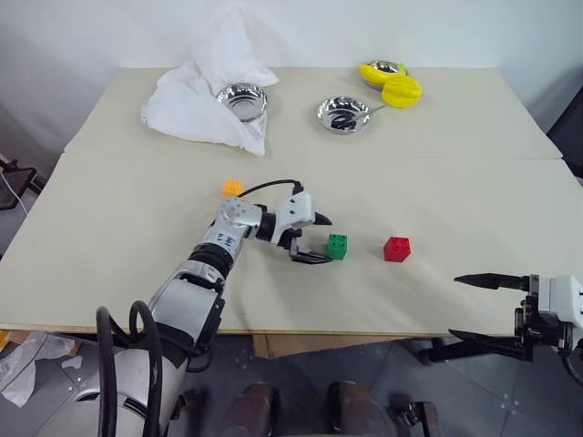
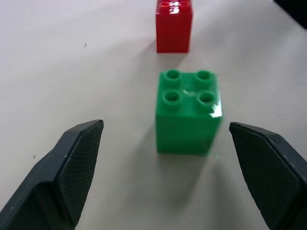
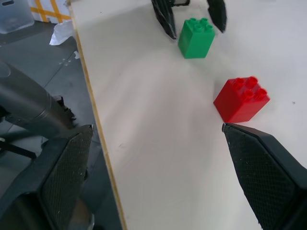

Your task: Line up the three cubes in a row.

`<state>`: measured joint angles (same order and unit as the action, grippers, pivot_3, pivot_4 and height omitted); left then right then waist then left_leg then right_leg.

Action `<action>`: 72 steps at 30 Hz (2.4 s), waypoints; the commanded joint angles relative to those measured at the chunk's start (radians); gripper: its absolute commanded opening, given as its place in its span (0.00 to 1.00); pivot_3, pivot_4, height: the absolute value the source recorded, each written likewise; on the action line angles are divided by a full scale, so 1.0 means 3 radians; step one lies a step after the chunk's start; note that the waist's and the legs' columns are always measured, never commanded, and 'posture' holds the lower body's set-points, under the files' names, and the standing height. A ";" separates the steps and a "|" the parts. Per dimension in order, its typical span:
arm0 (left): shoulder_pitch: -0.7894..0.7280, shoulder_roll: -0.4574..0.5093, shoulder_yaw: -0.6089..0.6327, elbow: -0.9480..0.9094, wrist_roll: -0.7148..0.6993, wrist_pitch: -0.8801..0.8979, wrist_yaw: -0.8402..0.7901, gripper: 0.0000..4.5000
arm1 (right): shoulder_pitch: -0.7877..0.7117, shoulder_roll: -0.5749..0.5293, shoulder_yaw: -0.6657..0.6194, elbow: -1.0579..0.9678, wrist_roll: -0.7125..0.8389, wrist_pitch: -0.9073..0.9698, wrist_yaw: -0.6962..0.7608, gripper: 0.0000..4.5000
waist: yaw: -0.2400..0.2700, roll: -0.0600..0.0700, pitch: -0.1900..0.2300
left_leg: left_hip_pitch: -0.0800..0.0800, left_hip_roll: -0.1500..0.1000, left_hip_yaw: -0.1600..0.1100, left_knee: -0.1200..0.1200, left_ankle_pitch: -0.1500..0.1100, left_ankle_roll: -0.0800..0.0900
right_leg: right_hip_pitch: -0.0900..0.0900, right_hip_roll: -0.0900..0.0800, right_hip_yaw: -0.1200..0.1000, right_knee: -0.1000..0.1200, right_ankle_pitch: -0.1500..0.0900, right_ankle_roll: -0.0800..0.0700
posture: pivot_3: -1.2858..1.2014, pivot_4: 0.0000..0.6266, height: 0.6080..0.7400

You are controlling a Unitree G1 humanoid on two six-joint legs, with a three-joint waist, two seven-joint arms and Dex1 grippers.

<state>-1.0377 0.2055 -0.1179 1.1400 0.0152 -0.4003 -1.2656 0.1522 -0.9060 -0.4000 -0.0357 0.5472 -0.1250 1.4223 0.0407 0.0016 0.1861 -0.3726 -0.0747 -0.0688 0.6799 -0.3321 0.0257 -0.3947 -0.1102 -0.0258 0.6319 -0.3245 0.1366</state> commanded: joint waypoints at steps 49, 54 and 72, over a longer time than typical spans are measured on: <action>0.1261 0.0417 0.0830 -0.2768 -0.0752 0.2835 0.3501 0.99 | -0.0779 0.0461 0.0303 -0.0052 0.0062 0.0320 -0.0543 1.00 | -0.0048 0.0003 -0.0004 | 0.0005 -0.0003 -0.0010 0.0005 -0.0007 -0.0003 | -0.0006 -0.0005 0.0020 0.0016 -0.0002 -0.0004 | 0.52 0.24 1.00; 0.1055 0.0372 0.0805 -0.2311 -0.0646 0.2613 0.3491 0.99 | -0.0746 0.0464 0.0291 -0.0106 0.0063 0.0314 -0.0589 1.00 | -0.0047 0.0003 -0.0004 | 0.0004 -0.0003 -0.0010 0.0007 -0.0007 -0.0003 | -0.0007 -0.0005 0.0016 0.0016 -0.0002 -0.0004 | 0.52 0.24 1.00; 0.0835 0.0990 0.0665 -0.1527 -0.0770 0.1265 0.1254 0.33 | -0.0476 0.0428 0.0197 -0.0252 0.0064 0.0289 -0.0689 1.00 | -0.0046 0.0002 -0.0003 | 0.0004 -0.0003 -0.0009 0.0006 -0.0007 -0.0003 | -0.0008 -0.0007 0.0014 0.0015 -0.0002 -0.0004 | 0.52 0.24 1.00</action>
<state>-0.7576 0.4810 0.0858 0.6797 -0.1848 0.1023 -0.7410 0.0047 -0.7686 -0.3018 -0.0768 0.5505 -0.0238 1.2160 0.0268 0.0022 0.1851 -0.3717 -0.0758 -0.0718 0.6819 -0.3343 0.0249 -0.3970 -0.1124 -0.0220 0.6359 -0.3251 0.1353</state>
